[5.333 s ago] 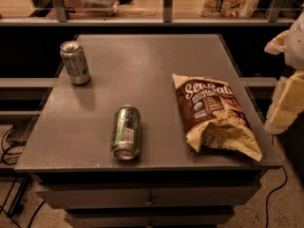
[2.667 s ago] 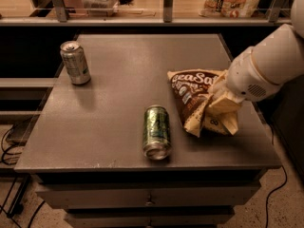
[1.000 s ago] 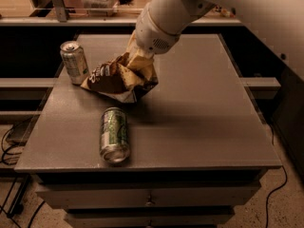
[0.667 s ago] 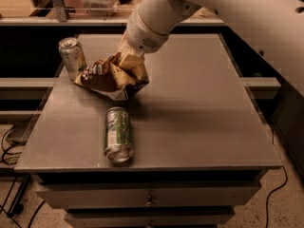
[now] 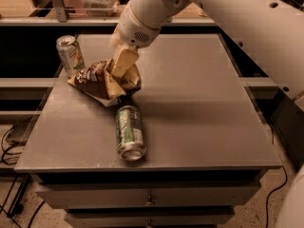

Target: Move brown chip bag near 7up can

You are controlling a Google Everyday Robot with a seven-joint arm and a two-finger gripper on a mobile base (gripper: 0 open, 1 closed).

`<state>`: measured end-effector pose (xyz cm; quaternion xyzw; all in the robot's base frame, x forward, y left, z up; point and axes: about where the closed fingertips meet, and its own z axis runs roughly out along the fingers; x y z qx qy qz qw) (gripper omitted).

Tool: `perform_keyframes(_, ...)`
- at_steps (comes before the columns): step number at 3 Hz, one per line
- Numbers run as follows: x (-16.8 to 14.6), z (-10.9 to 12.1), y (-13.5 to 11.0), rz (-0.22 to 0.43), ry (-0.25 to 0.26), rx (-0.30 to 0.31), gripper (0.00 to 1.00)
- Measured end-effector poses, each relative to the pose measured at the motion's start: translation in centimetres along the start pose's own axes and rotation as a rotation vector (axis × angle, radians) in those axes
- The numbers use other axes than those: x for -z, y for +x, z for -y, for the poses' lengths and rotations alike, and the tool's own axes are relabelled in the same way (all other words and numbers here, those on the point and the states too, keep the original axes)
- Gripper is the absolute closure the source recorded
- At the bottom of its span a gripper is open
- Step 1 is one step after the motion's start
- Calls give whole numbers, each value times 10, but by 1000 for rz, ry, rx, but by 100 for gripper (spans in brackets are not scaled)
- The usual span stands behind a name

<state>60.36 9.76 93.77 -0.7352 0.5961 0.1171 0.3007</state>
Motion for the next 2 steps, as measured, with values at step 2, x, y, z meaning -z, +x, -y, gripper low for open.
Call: perform_keyframes(2, 0, 0, -1, 1, -1, 1, 0)
